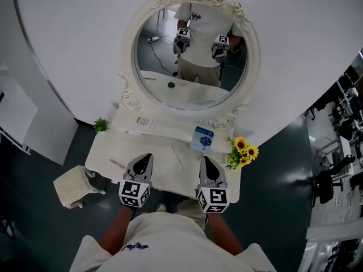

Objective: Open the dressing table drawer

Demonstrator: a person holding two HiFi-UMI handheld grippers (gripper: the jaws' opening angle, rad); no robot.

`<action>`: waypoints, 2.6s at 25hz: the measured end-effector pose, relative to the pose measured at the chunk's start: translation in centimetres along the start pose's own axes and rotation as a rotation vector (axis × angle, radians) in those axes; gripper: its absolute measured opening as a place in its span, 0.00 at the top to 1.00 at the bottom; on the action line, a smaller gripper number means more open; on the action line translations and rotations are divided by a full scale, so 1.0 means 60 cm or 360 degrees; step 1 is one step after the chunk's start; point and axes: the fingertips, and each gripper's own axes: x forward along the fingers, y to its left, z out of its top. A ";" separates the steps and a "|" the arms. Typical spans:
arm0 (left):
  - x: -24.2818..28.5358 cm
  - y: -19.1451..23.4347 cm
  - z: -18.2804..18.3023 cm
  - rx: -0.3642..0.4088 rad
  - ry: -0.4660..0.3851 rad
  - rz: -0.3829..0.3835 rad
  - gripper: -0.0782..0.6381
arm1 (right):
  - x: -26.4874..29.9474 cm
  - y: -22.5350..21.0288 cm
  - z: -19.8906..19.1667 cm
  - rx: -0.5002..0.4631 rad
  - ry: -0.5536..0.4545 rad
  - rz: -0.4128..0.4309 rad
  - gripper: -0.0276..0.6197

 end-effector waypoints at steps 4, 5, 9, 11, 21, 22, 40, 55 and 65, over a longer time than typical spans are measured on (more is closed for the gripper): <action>-0.016 -0.016 0.036 0.0035 -0.0059 -0.0039 0.88 | -0.004 0.015 0.024 -0.0020 -0.0018 0.0030 0.94; -0.018 -0.018 0.044 0.0030 -0.0077 -0.0055 0.88 | -0.002 0.019 0.027 -0.0029 -0.0021 0.0035 0.94; -0.011 -0.012 0.050 -0.0012 -0.0091 -0.0069 0.88 | 0.002 0.032 0.032 -0.0038 -0.0021 0.0065 0.94; -0.011 -0.017 0.050 -0.0007 -0.0090 -0.0075 0.88 | -0.002 0.032 0.031 -0.0036 -0.0022 0.0065 0.94; -0.010 -0.046 0.055 0.0025 -0.0094 -0.0138 0.88 | -0.012 0.029 0.024 -0.0020 0.0003 0.0053 0.94; -0.012 -0.046 0.056 0.0034 -0.0096 -0.0138 0.88 | -0.013 0.030 0.022 -0.0019 0.0005 0.0054 0.94; -0.011 -0.056 0.070 0.0041 -0.0119 -0.0166 0.88 | -0.012 0.028 0.022 -0.0017 0.0016 0.0047 0.94; -0.007 -0.063 0.063 0.0039 -0.0101 -0.0199 0.88 | -0.017 0.025 0.019 -0.0047 0.0028 0.0043 0.94; -0.002 -0.057 0.063 0.0021 -0.0083 -0.0230 0.88 | -0.001 0.030 0.024 -0.0085 0.0035 0.0029 0.94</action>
